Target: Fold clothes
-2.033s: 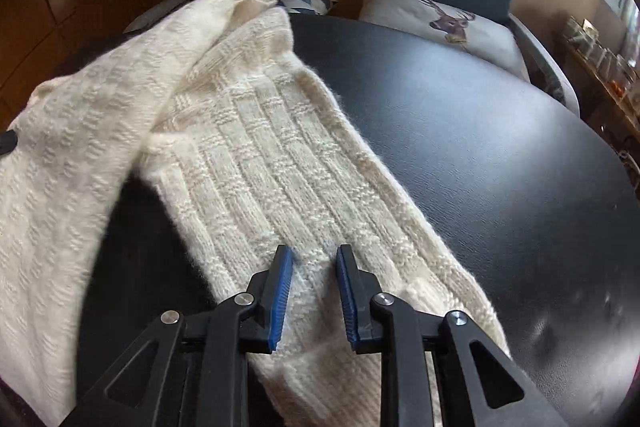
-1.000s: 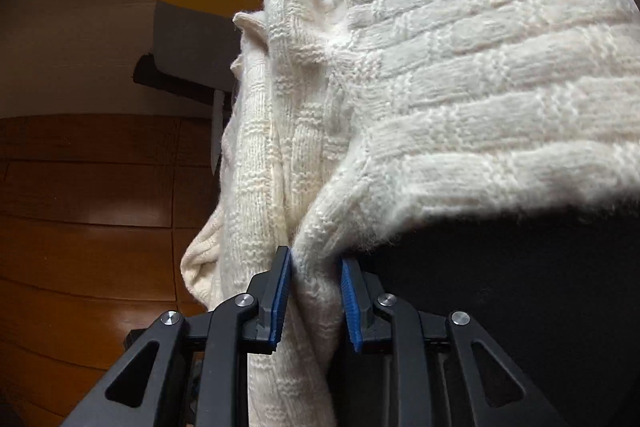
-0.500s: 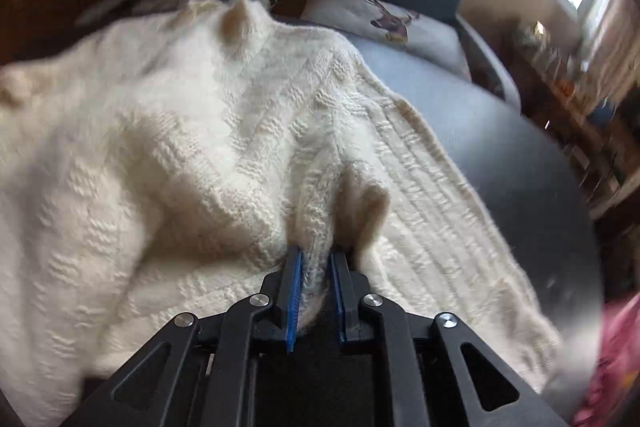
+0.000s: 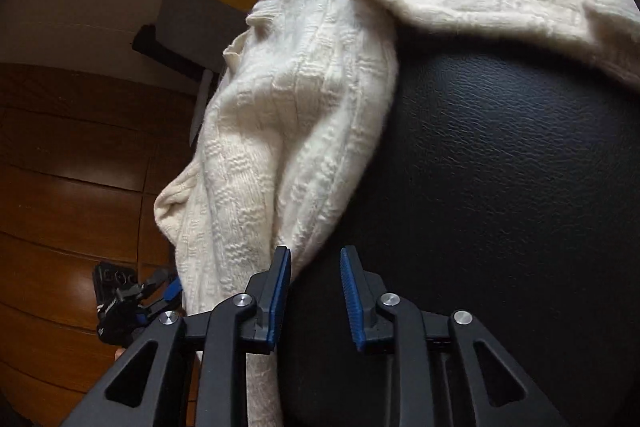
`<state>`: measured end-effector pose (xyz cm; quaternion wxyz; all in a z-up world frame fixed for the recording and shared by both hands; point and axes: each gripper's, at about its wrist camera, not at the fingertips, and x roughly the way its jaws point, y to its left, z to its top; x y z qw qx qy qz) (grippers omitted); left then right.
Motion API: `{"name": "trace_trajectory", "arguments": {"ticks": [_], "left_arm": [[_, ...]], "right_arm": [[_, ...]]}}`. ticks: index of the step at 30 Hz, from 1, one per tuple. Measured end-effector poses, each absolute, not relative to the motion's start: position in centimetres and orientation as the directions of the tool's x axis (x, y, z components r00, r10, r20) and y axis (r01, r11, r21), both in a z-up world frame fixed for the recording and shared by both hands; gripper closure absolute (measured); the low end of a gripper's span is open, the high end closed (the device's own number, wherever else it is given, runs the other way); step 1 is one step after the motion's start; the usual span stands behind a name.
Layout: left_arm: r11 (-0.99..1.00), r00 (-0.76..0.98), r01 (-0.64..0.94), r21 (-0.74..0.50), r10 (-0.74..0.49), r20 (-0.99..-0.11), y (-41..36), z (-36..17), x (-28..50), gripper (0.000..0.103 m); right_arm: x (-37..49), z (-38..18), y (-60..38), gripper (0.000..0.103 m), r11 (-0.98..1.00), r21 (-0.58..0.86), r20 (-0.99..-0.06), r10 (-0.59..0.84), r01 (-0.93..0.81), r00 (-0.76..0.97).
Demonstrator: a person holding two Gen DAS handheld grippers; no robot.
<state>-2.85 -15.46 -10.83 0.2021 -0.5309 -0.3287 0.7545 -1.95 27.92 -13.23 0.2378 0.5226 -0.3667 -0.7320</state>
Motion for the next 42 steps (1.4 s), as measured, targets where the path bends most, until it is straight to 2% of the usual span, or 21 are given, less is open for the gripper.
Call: {"name": "trace_trajectory", "arguments": {"ticks": [3, 6, 7, 8, 11, 13, 15, 17, 19, 20, 21, 22, 23, 24, 25, 27, 29, 37, 38, 40, 42], "left_arm": [[-0.718, -0.345, 0.005, -0.696, 0.652, -0.676, -14.7, -10.4, -1.3, 0.038], [-0.720, -0.337, -0.009, -0.694, 0.656, -0.676, -13.6, -11.0, -0.5, 0.037], [-0.720, -0.334, -0.014, -0.694, 0.657, -0.676, -13.2, -11.2, -0.2, 0.037], [-0.720, -0.331, -0.019, -0.693, 0.659, -0.676, -12.8, -11.5, 0.0, 0.041], [-0.721, -0.323, -0.033, -0.692, 0.663, -0.676, -11.7, -12.1, 0.8, 0.086], [-0.701, -0.332, -0.034, -0.712, 0.680, -0.654, -11.5, -12.1, 1.0, 0.088], [-0.622, -0.379, -0.017, -0.783, 0.729, -0.570, -12.8, -11.0, 0.3, 0.089], [-0.590, -0.422, -0.009, -0.807, 0.734, -0.532, -14.2, -10.2, -0.3, 0.089], [-0.633, -0.447, 0.004, -0.774, 0.692, -0.567, -15.1, -9.9, -0.7, 0.089], [-0.663, -0.435, 0.016, -0.749, 0.669, -0.602, -15.0, -10.3, -0.9, 0.089], [-0.687, -0.409, 0.022, -0.726, 0.657, -0.633, -14.8, -10.9, -1.2, 0.089], [-0.706, -0.391, 0.031, -0.707, 0.642, -0.659, -14.5, -11.4, -1.3, 0.089], [-0.723, -0.380, 0.042, -0.690, 0.627, -0.680, -14.3, -11.9, -1.3, 0.088], [-0.738, -0.369, 0.053, -0.672, 0.611, -0.701, -14.0, -12.4, -1.4, 0.088], [-0.740, -0.372, 0.070, -0.669, 0.602, -0.706, -14.1, -12.7, -1.4, 0.088], [-0.682, -0.392, 0.111, -0.722, 0.638, -0.663, -15.1, -13.1, -1.6, 0.088], [-0.650, -0.414, 0.143, -0.746, 0.646, -0.641, -16.1, -13.4, -1.8, 0.088], [-0.707, -0.404, 0.131, -0.695, 0.602, -0.689, -15.7, -13.1, -2.3, 0.085], [-0.717, -0.405, 0.127, -0.686, 0.594, -0.695, -15.6, -13.1, -2.2, 0.083], [-0.737, -0.409, 0.119, -0.665, 0.574, -0.709, -15.3, -13.3, -2.0, 0.079], [-0.741, -0.404, 0.125, -0.660, 0.569, -0.716, -15.4, -13.8, -1.9, 0.074]], "right_arm": [[-4.1, -13.5, 25.7, 0.078, -0.629, 0.778, -0.591, -0.724, -0.014, -0.355], [-5.2, -13.3, 23.0, 0.078, -0.678, 0.731, -0.613, -0.702, 0.077, -0.363], [-5.1, -12.9, 22.1, 0.086, -0.719, 0.684, -0.640, -0.671, 0.120, -0.374], [-5.0, -12.5, 21.4, 0.090, -0.764, 0.628, -0.672, -0.630, 0.152, -0.389], [-4.2, -10.1, 19.5, 0.096, -0.894, 0.360, -0.766, -0.446, 0.265, -0.463], [-2.9, -7.3, 18.9, 0.096, -0.939, 0.105, -0.779, -0.282, 0.327, -0.559], [-1.8, -5.1, 19.3, 0.096, -0.942, -0.114, -0.748, -0.128, 0.316, -0.652], [-1.6, -3.9, 21.2, 0.096, -0.945, -0.205, -0.729, -0.026, 0.255, -0.684], [-1.9, -4.0, 24.0, 0.096, -0.970, -0.153, -0.747, -0.013, 0.191, -0.665], [-1.7, -4.2, 25.8, 0.096, -0.983, -0.070, -0.758, -0.059, 0.172, -0.650], [-1.6, -4.5, 27.4, 0.095, -0.987, 0.043, -0.767, -0.132, 0.155, -0.627], [-1.5, -5.0, 28.8, 0.085, -0.968, 0.205, -0.767, -0.249, 0.142, -0.591], [-1.3, -5.9, 30.0, 0.078, -0.919, 0.374, -0.746, -0.378, 0.124, -0.549], [-1.1, -7.2, 30.8, 0.076, -0.828, 0.551, -0.696, -0.522, 0.098, -0.494], [-0.8, -8.6, 31.2, 0.076, -0.739, 0.670, -0.640, -0.621, 0.067, -0.453], [-0.1, -11.1, 30.5, 0.075, -0.647, 0.762, -0.586, -0.701, 0.018, -0.406], [0.0, -12.9, 29.2, 0.074, -0.611, 0.791, -0.575, -0.732, -0.021, -0.366], [-2.1, -13.8, 23.8, 0.076, -0.604, 0.794, -0.580, -0.720, -0.068, -0.380], [-2.4, -13.8, 23.5, 0.078, -0.612, 0.789, -0.584, -0.720, -0.055, -0.375], [-2.4, -13.8, 23.3, 0.091, -0.649, 0.760, -0.611, -0.697, -0.031, -0.377], [-2.4, -12.8, 23.5, 0.095, -0.674, 0.739, -0.615, -0.676, 0.002, -0.406]]}}
